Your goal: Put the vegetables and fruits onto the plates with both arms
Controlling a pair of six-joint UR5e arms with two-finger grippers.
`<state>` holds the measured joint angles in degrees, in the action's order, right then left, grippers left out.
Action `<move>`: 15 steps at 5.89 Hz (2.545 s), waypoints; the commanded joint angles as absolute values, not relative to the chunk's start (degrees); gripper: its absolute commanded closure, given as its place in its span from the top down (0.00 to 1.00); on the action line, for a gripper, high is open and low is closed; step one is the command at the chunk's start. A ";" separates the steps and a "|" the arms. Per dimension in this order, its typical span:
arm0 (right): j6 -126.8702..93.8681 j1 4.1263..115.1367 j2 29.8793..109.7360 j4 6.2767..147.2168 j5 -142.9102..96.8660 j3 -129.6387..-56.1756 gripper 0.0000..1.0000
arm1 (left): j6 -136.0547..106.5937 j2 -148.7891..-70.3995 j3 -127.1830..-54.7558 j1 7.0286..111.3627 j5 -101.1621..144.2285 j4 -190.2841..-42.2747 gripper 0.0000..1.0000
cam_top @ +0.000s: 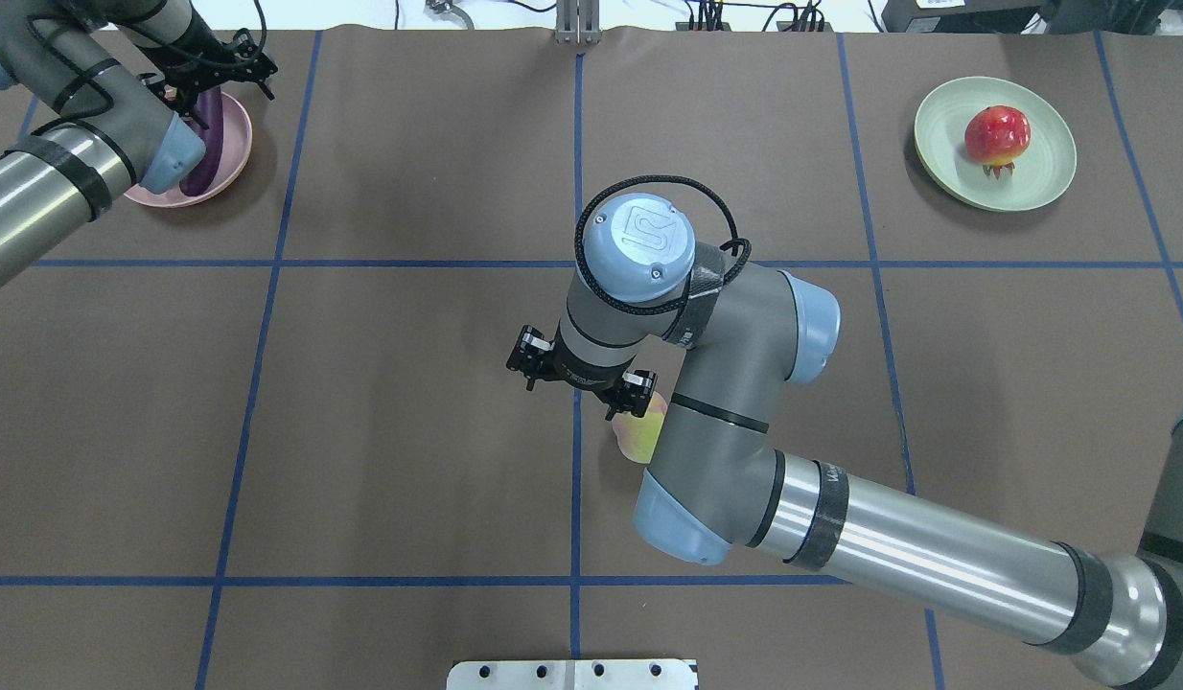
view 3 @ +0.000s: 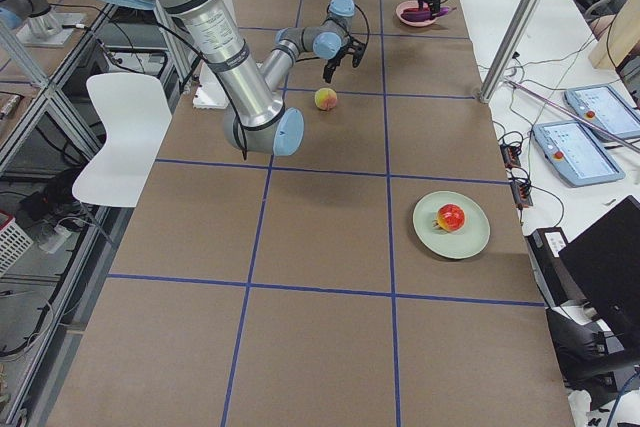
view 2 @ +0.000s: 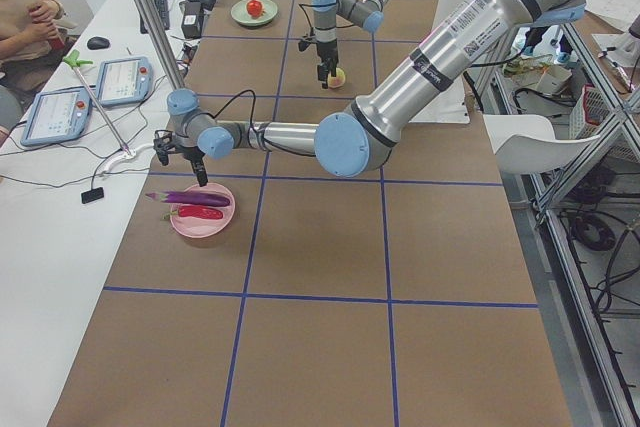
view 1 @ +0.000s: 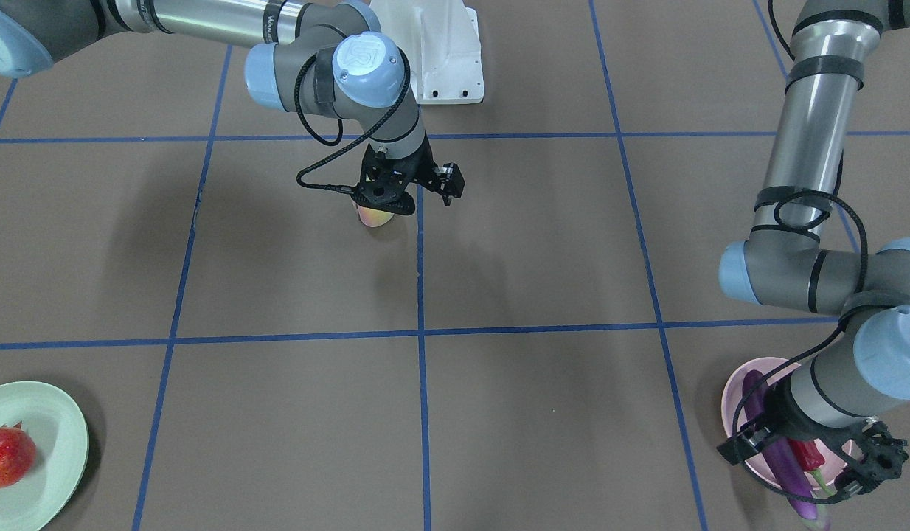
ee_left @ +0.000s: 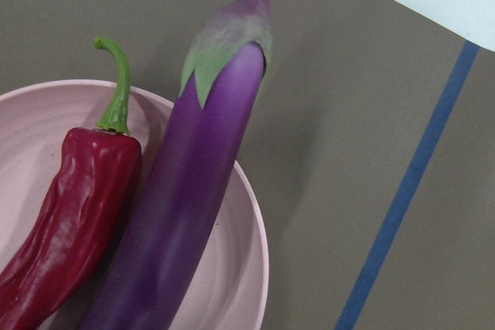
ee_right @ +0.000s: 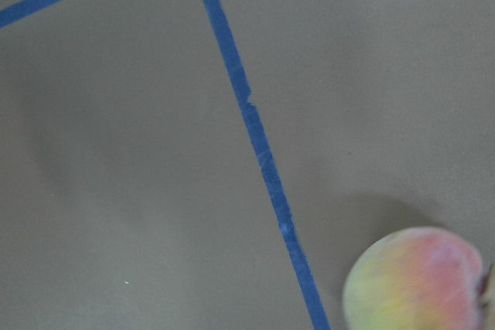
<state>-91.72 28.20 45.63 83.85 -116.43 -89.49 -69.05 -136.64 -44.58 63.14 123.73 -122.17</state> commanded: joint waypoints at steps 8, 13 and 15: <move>-83.77 29.18 47.20 87.35 -118.74 -89.47 1.00 | -71.63 -136.05 -46.14 60.82 121.46 -122.26 1.00; -82.79 25.93 48.60 87.45 -118.74 -89.30 1.00 | -73.56 -135.62 -47.45 60.21 120.32 -122.26 1.00; -82.18 25.66 48.43 87.63 -118.65 -89.21 0.51 | -74.18 -135.62 -47.99 60.21 120.32 -122.26 1.00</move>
